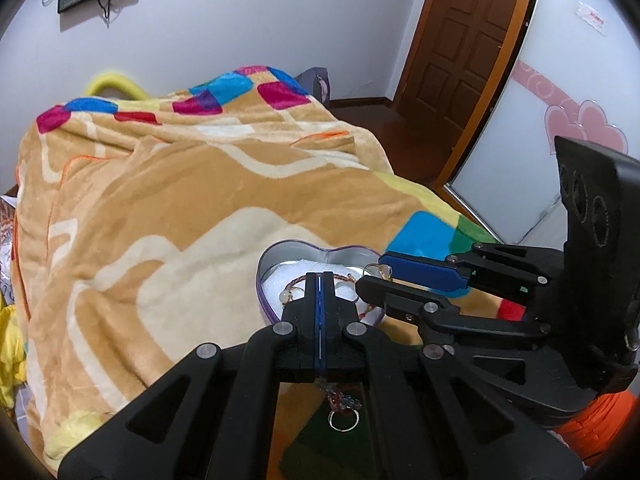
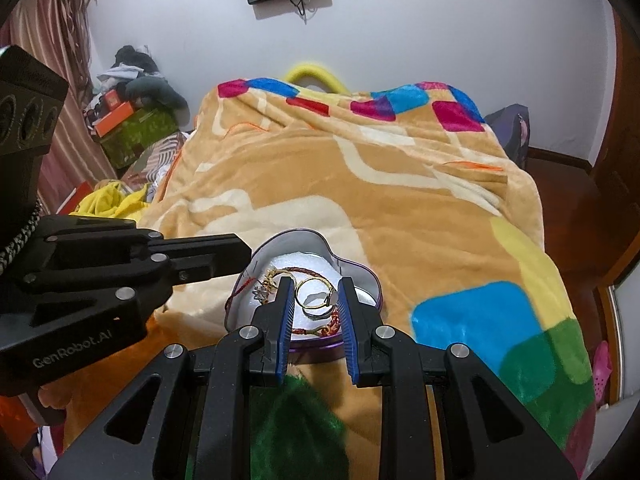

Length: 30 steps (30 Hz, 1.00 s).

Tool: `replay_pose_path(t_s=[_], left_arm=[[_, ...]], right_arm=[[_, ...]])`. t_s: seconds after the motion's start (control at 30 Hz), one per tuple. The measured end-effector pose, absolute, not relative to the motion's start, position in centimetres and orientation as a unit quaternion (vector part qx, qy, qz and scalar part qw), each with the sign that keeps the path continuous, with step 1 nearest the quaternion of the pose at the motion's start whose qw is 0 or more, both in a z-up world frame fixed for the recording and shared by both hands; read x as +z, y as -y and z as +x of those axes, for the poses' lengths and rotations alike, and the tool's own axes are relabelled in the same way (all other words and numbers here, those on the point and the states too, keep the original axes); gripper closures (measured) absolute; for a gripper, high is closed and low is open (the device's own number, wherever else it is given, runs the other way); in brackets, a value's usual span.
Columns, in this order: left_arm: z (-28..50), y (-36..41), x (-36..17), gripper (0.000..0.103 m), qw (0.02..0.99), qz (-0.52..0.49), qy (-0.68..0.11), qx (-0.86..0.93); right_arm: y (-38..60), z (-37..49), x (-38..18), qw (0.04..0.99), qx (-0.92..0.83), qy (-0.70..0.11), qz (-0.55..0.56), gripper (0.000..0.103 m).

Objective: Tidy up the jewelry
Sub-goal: 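Open both tools inside the tin to release the pieces, then withdraw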

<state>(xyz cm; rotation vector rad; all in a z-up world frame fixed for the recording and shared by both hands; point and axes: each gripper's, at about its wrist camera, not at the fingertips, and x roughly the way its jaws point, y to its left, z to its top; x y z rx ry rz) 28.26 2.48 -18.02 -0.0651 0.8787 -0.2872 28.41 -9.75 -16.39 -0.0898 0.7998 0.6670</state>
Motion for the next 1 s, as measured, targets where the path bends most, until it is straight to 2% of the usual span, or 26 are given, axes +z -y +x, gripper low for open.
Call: replay_pose_path(t_s=[0.33,0.7,0.83,1.0], left_arm=[[28.6,-2.4,-18.7,0.103,0.886,-0.027,-0.439,-0.144],[27.2,-2.8,-16.9,0.101,0.896,-0.018,-0.424,-0.131],[26.4,-3.4,-15.9,0.096,0.901,-0.019,-0.415,-0.123],[25.0,-4.2,-14.6,0.087,0.908,-0.024,-0.403,-0.112]], right_arm=[[8.8,28.6,-17.2,0.857,0.324,-0.396,-0.064,0.083],[8.7,28.3,-16.3,0.857,0.322,-0.395,-0.073,0.082],[9.0,27.7,-15.3,0.863,0.316,-0.387,-0.072,0.072],[9.3,26.5,-13.9,0.869,0.316,-0.374,-0.073,0.071]])
